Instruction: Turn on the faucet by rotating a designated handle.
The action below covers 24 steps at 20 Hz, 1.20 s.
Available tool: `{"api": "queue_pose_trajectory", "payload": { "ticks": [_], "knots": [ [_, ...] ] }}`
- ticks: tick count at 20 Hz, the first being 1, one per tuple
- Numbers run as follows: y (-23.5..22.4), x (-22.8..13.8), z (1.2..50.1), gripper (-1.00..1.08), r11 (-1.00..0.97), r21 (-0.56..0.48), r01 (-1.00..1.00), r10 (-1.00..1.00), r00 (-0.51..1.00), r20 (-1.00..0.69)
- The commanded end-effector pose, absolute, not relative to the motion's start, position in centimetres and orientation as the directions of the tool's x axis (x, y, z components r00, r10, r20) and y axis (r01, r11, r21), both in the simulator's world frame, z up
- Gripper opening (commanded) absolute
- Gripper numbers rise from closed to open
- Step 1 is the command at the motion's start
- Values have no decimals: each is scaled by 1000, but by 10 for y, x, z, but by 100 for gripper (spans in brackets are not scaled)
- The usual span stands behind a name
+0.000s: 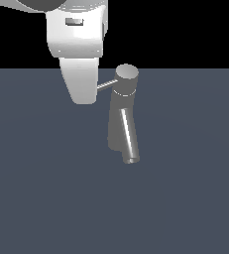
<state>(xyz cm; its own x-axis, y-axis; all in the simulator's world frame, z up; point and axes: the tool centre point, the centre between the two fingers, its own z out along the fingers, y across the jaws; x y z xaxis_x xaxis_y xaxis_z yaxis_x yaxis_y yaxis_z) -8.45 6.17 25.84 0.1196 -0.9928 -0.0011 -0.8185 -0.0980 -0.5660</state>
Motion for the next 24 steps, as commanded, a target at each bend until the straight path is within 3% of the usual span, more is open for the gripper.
{"api": "queue_pose_trajectory", "payload": {
  "ticks": [1,24],
  "knots": [
    [57,-90,253,-100,-90,-559,-824,-994,110,-2],
    [41,-103,244,-100,-96,-563,-821,-993,117,-1]
  ]
}}
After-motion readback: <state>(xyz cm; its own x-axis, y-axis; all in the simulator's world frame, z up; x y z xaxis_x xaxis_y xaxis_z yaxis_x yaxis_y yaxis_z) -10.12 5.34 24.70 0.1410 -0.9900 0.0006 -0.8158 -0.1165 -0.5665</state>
